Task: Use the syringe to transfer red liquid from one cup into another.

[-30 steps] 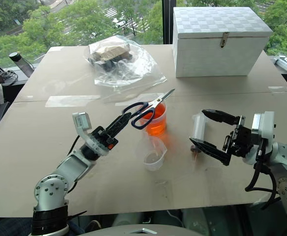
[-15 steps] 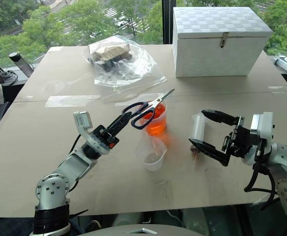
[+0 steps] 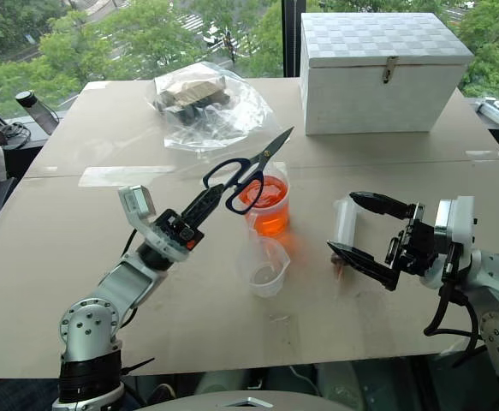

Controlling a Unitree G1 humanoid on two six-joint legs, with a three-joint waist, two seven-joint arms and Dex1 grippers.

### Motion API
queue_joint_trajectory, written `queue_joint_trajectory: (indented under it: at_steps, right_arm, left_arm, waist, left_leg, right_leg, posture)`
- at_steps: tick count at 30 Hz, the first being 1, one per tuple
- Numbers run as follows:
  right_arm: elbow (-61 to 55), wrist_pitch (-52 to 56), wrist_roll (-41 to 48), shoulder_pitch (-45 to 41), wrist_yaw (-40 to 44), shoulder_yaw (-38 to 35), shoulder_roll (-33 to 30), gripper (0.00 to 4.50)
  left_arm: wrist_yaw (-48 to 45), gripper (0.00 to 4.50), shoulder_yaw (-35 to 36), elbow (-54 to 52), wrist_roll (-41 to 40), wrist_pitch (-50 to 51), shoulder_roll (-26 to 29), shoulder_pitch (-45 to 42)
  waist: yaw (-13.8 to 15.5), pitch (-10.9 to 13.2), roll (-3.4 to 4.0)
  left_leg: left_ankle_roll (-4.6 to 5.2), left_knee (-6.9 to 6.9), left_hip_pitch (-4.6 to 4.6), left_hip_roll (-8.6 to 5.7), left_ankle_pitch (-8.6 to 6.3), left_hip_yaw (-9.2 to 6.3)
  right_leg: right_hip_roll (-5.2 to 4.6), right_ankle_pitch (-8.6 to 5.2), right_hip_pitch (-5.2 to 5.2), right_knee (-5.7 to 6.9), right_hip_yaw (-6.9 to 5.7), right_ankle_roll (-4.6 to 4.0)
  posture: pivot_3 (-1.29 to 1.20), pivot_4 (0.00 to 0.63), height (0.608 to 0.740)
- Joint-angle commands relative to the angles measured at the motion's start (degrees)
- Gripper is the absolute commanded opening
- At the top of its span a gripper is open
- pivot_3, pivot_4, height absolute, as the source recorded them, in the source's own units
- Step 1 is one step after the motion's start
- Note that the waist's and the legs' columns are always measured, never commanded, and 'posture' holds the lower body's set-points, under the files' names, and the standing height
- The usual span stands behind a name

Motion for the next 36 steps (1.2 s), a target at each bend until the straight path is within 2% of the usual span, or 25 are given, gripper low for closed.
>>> queue_joint_trajectory:
  at_steps: [1, 4, 8, 13, 19, 26, 27, 28, 32, 33, 34, 35, 36]
  right_arm:
    - [-0.28, -0.07, 1.83, -1.84, 0.37, -0.29, 0.12, 4.5]
    - [0.53, 0.57, 3.12, -3.5, 0.81, 0.36, 0.44, 4.5]
    - [1.58, 2.09, 4.76, -6.56, 1.37, 3.28, 1.57, 4.5]
    - [4.16, 2.65, 4.8, -10.43, 2.43, 5.91, 3.1, 4.5]
    - [5.73, 5.2, 6.92, -15.35, 1.92, 7.19, 4.24, 4.5]
    - [5.94, 6.7, 6.97, -17.18, 2.21, 7.59, 4.6, 4.5]
    - [5.85, 6.78, 6.98, -17.26, 2.14, 7.57, 4.6, 4.5]
    - [5.75, 6.82, 6.98, -17.3, 2.09, 7.55, 4.59, 4.5]
    - [5.11, 7.18, 7.5, -16.87, 1.51, 6.9, 4.37, 4.5]
    - [5.16, 7.02, 7.13, -16.44, 1.62, 6.69, 4.13, 4.5]
    - [5.24, 6.87, 6.79, -16.03, 1.68, 6.5, 3.95, 4.5]
    - [5.42, 6.75, 6.34, -15.49, 1.61, 6.26, 3.75, 4.5]
    - [5.71, 6.73, 5.13, -14.43, 1.54, 6.14, 3.03, 4.5]
  left_arm:
    - [2.33, 0.04, 4.13, -6.1, -2.66, -2.26, 2.92, -1.1]
    - [3.43, 0.04, 7.38, -8.2, -0.11, -3.42, 7.18, 0.64]
    - [4.28, 0.04, 13.63, -9.95, 9.26, -6.82, 13.24, 6.0]
    - [3.59, 0.04, 20.68, -7.9, 18.23, -11.2, 16.13, 12.54]
    - [-0.08, 0.04, 25.06, -5.91, 23.88, -13.74, 17.27, 17.86]
    - [-1.11, 0.04, 24.57, -5.52, 27.27, -14.8, 16.14, 18.83]
    - [-1.32, 0.96, 24.4, -5.51, 27.17, -14.83, 16.03, 18.37]
    - [-1.37, 1.29, 24.32, -5.49, 27.09, -14.8, 15.93, 17.96]
    - [0.57, 3.18, 24.97, -4.68, 28.7, -15.1, 15.79, 15.95]
    - [1.13, 3.43, 25.44, -4.47, 28.29, -15.1, 15.53, 15.41]
    - [1.32, 4.04, 25.9, -4.41, 27.48, -15.1, 15.26, 14.97]
    - [1.51, 4.42, 26.61, -4.55, 25.43, -14.92, 14.89, 14.35]
    - [1.66, 4.47, 27.65, -5.05, 19.75, -13.87, 14.47, 13.56]
  waist:
    - [-0.07, 0.04, -0.06]
    - [-0.48, 0.1, -0.07]
    - [-0.61, 0.16, -0.15]
    - [-0.5, 0.27, -0.3]
    - [-0.02, 0.33, -0.35]
    - [-0.03, 0.33, -0.35]
    - [-0.07, 0.33, -0.36]
    - [-0.08, 0.33, -0.36]
    - [-0.12, 0.33, -0.35]
    - [-0.13, 0.33, -0.35]
    - [-0.13, 0.33, -0.35]
    - [-0.14, 0.33, -0.35]
    - [-0.18, 0.33, -0.36]
  left_leg:
    - [-0.02, 0.0, -0.01, 0.0, 0.01, 0.0]
    - [-0.09, -0.02, -0.01, 0.01, 0.05, 0.0]
    - [-0.1, -0.05, -0.01, 0.0, 0.06, 0.0]
    - [-0.1, -0.06, -0.02, 0.01, 0.05, 0.0]
    - [-0.11, -0.09, -0.05, 0.01, 0.04, 0.0]
    - [0.04, -0.15, -0.11, 0.01, -0.06, -0.01]
    - [0.04, -0.16, -0.12, 0.01, -0.06, -0.01]
    - [0.04, -0.16, -0.12, 0.01, -0.06, -0.01]
    - [0.05, -0.18, -0.12, 0.01, -0.06, -0.01]
    - [0.05, -0.18, -0.12, 0.01, -0.06, -0.01]
    - [0.05, -0.18, -0.12, 0.01, -0.06, 0.0]
    - [0.05, -0.19, -0.12, 0.01, -0.06, 0.0]
    - [0.05, -0.19, -0.12, 0.01, -0.06, 0.0]
  right_leg:
    - [0.0, 0.0, -0.01, -0.01, 0.0, 0.0]
    - [0.01, 0.0, -0.03, -0.01, 0.02, 0.0]
    - [0.0, 0.0, -0.04, -0.04, 0.01, 0.0]
    - [-0.03, -0.01, -0.06, -0.04, 0.0, -0.02]
    - [-0.13, -0.02, -0.15, -0.07, -0.01, -0.03]
    - [-0.19, -0.02, -0.23, -0.1, -0.01, -0.04]
    - [-0.19, -0.02, -0.23, -0.1, 0.0, -0.04]
    - [-0.19, -0.02, -0.23, -0.09, 0.0, -0.05]
    - [-0.19, -0.01, -0.23, -0.08, 0.0, -0.04]
    - [-0.19, -0.02, -0.23, -0.09, 0.0, -0.04]
    - [-0.19, -0.01, -0.23, -0.09, 0.0, -0.04]
    - [-0.2, -0.01, -0.24, -0.09, 0.0, -0.04]
    - [-0.19, -0.01, -0.24, -0.09, 0.0, -0.04]
  posture:
    - [0.0, 0.15, 0.74]
    - [0.0, 0.15, 0.74]
    - [0.0, 0.15, 0.74]
    - [0.0, 0.15, 0.74]
    - [0.0, 0.15, 0.74]
    - [0.0, 0.15, 0.74]
    - [0.0, 0.15, 0.74]
    - [0.0, 0.15, 0.74]
    - [0.0, 0.15, 0.74]
    - [0.0, 0.15, 0.74]
    - [0.0, 0.15, 0.74]
    - [0.0, 0.15, 0.74]
    - [0.0, 0.15, 0.74]
